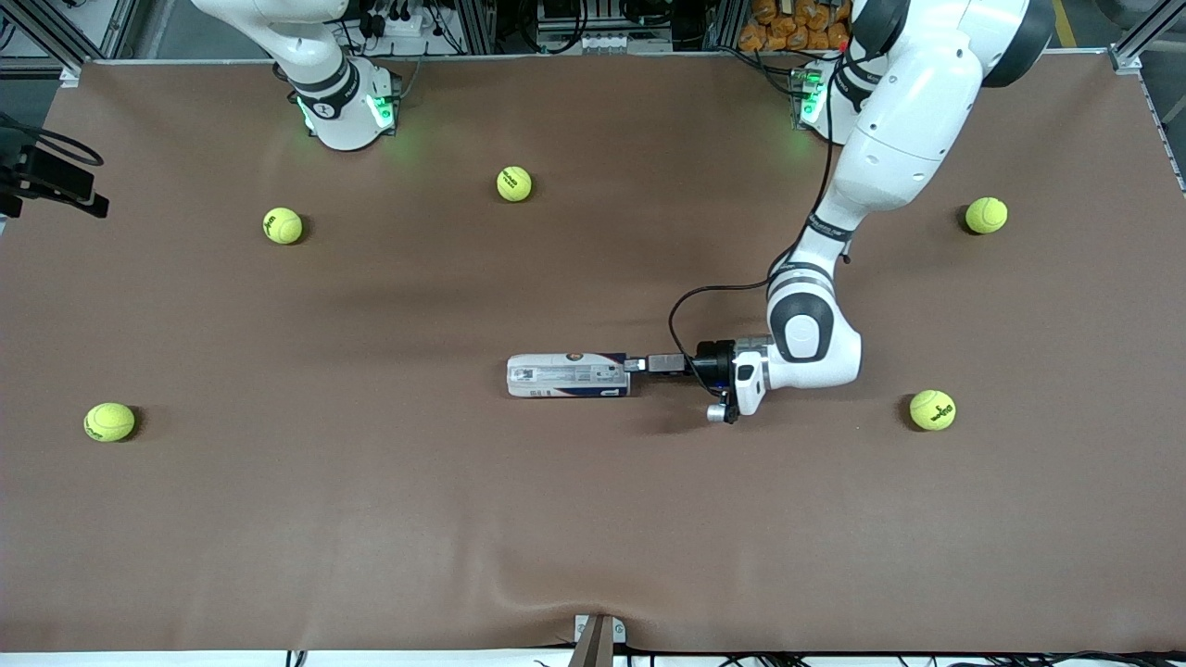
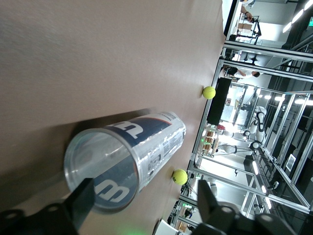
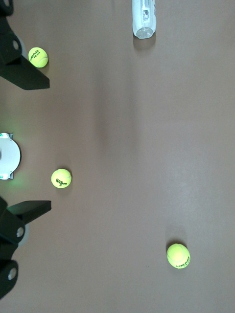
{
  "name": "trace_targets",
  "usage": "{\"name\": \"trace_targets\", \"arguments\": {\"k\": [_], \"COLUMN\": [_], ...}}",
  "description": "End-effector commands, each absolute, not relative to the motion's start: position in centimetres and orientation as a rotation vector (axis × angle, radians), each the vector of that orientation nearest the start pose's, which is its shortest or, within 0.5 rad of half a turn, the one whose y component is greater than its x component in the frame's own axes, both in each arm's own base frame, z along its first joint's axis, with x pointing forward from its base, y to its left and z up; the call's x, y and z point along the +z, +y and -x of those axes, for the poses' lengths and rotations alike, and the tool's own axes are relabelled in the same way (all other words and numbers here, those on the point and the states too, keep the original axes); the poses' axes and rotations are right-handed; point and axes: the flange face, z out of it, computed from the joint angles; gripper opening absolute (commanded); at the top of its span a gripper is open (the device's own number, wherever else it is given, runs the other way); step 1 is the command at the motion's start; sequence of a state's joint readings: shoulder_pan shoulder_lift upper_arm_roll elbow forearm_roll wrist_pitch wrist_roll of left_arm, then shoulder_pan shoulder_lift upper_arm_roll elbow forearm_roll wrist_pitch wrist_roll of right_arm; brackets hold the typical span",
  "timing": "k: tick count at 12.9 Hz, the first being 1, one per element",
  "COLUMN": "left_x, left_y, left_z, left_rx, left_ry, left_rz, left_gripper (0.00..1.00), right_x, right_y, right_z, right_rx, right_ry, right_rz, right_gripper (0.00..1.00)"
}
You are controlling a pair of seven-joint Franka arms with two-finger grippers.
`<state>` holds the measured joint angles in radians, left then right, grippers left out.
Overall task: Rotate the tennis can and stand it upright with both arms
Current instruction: 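Move the left gripper to the can's bottom end and grasp it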
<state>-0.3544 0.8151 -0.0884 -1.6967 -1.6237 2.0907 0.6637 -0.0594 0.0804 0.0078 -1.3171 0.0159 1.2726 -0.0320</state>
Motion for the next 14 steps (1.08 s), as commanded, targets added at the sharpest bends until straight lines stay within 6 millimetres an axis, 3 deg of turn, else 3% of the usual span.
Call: {"name": "trace_targets", "arguments": {"k": [1, 2, 3, 4, 5, 8, 11, 14], "left_x": [12.6, 12.8, 12.9, 12.9, 13.0, 12.9, 13.2, 15.7], "left_y": [-33.5, -33.8, -33.9, -34.1, -34.2, -34.1, -34.0, -35.3], "left_z": [-58.4, -58.9, -59.0, -59.0, -59.0, -59.0, -59.1, -60.4], "left_rx": [-0.161, -0.15, -0.146, -0.146, -0.145, -0.144, -0.142, -0.133], "left_ry": [0.173, 0.164, 0.162, 0.157, 0.155, 0.153, 0.147, 0.146], "left_rz": [-1.889, -1.888, -1.887, -1.887, -1.888, -1.898, -1.901, -1.921], "left_gripper": [0.85, 0.8, 0.68, 0.55, 0.35, 0.0, 0.0, 0.0], "right_x": [67.3, 67.3, 67.4, 67.4, 67.4, 67.4, 67.4, 67.4], "right_y": [-2.2, -2.2, -2.2, -2.2, -2.2, -2.1, -2.2, -2.3], "right_z": [-54.8, -54.9, -55.1, -55.1, -55.1, -55.1, -55.1, -55.0], "right_rx": [0.188, 0.174, 0.157, 0.157, 0.157, 0.157, 0.157, 0.157], "right_ry": [0.045, 0.079, 0.089, 0.089, 0.089, 0.086, 0.091, 0.174], "right_rz": [3.137, 3.139, 3.14, 3.14, 3.14, 3.14, 3.14, 3.14], "right_gripper": [1.0, 1.0, 1.0, 1.0, 1.0, 1.0, 1.0, 1.0]}}
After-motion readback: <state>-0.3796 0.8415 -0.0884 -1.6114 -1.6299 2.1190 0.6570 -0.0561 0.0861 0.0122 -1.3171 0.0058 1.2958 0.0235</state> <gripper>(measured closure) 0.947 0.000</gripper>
